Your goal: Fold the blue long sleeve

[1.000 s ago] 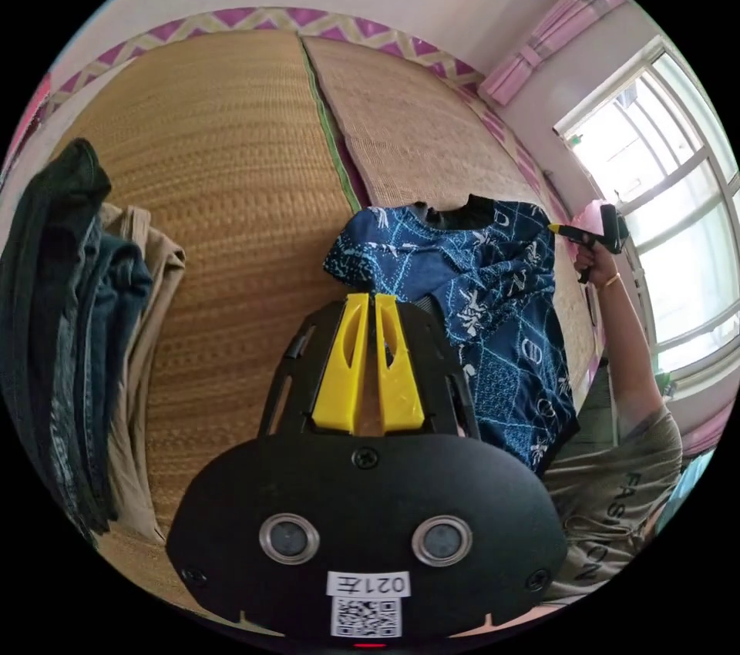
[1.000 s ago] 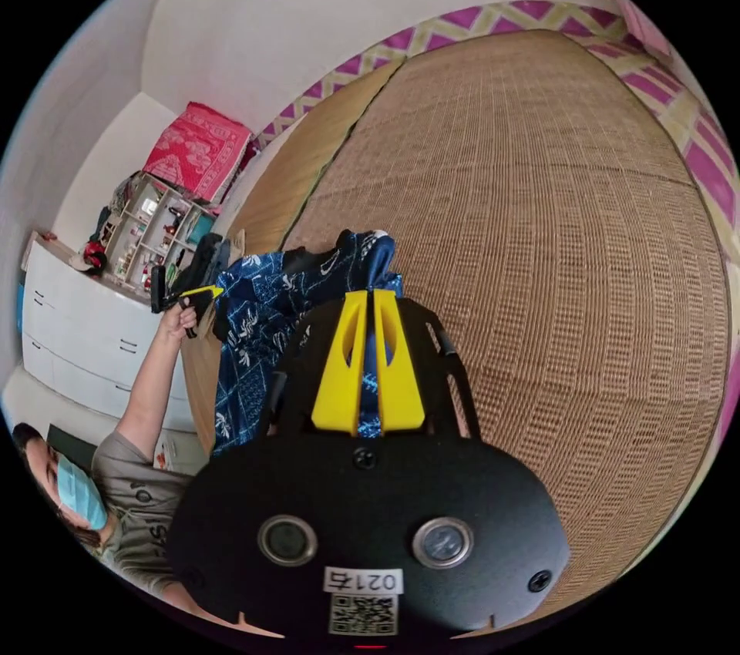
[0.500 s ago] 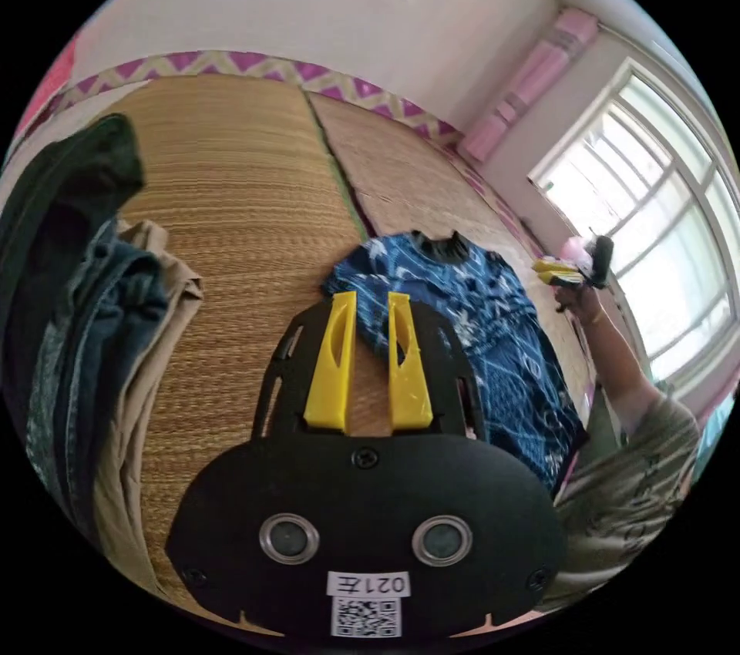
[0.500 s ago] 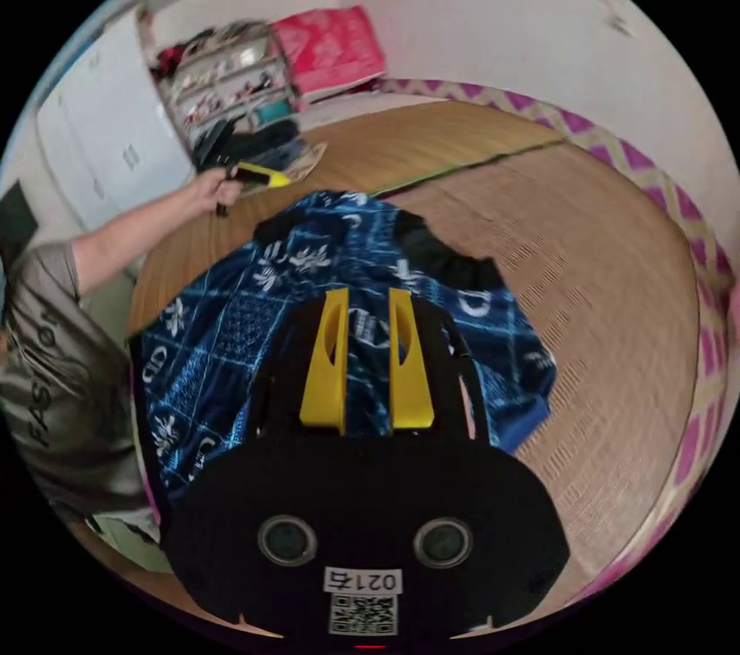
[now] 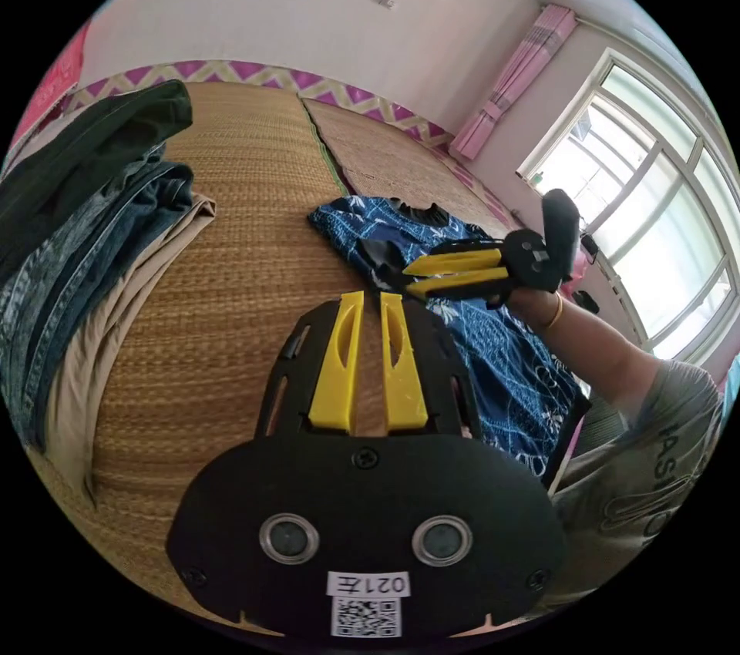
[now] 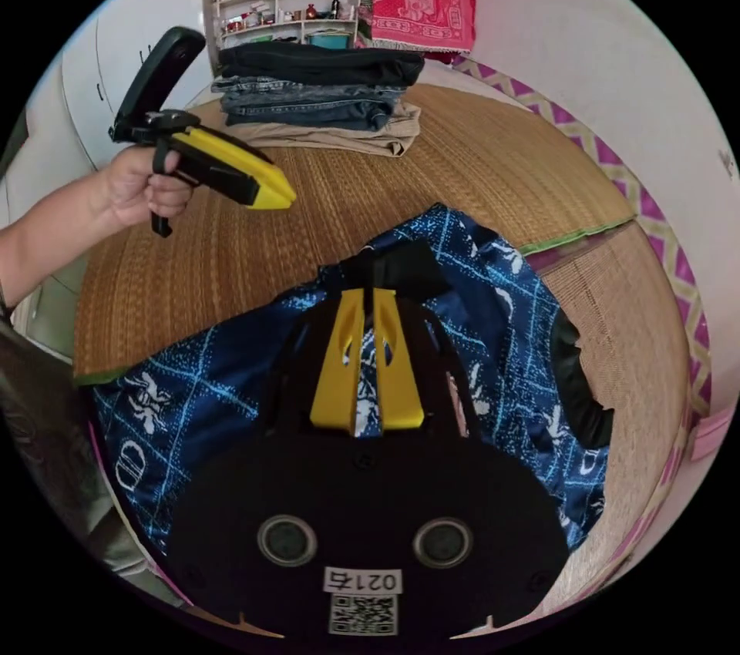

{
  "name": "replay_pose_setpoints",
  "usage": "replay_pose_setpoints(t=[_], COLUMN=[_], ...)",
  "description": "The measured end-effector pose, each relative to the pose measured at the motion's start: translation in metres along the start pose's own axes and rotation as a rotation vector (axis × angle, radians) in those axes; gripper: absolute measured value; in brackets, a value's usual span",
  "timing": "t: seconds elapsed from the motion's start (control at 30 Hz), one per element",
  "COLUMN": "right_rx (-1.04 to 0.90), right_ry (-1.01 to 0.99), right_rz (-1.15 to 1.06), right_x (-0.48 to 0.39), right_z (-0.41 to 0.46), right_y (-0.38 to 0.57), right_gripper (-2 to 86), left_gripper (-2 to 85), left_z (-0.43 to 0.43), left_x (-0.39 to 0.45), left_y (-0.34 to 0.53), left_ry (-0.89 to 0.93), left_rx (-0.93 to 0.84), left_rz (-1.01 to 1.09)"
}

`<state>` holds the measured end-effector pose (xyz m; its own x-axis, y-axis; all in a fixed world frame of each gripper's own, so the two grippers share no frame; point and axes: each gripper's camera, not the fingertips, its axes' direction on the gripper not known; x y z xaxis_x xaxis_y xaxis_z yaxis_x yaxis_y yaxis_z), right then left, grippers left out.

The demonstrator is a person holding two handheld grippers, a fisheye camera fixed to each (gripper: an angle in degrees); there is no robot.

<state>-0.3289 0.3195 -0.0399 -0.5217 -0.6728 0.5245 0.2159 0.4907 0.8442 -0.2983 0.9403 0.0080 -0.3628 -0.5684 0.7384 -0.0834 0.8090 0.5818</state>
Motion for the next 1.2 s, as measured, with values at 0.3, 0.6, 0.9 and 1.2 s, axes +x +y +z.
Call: replay_pose_setpoints(t=[0.3, 0.6, 0.9, 1.2], right_rx=[0.401, 0.379, 0.211, 0.092], right_ry=[0.047, 0.581, 0.659, 0.696], right_rz=[0.392, 0.799, 1.233, 1.557], right_x=[0.08, 0.214, 0.25, 0.261], right_z=[-0.16, -0.377, -0.434, -0.431], right_y=[0.13, 0.423, 0.662, 0.727], right_gripper=[-0.7, -0.3, 0.0, 9.7], left_gripper=[2.3, 0.9, 0.4, 0.2], left_z=[-0.006, 0.002, 0.023, 0.038], left_x=[0.043, 0.088, 0.119, 0.169], left_y=[-0.019, -0.047, -0.066, -0.106], left_ry=[0.015, 0.131, 0.096, 0.121], left_rx=[-0.025, -0.029, -0.088, -0.103], left_rz=[0.111, 0.134, 0.09, 0.098])
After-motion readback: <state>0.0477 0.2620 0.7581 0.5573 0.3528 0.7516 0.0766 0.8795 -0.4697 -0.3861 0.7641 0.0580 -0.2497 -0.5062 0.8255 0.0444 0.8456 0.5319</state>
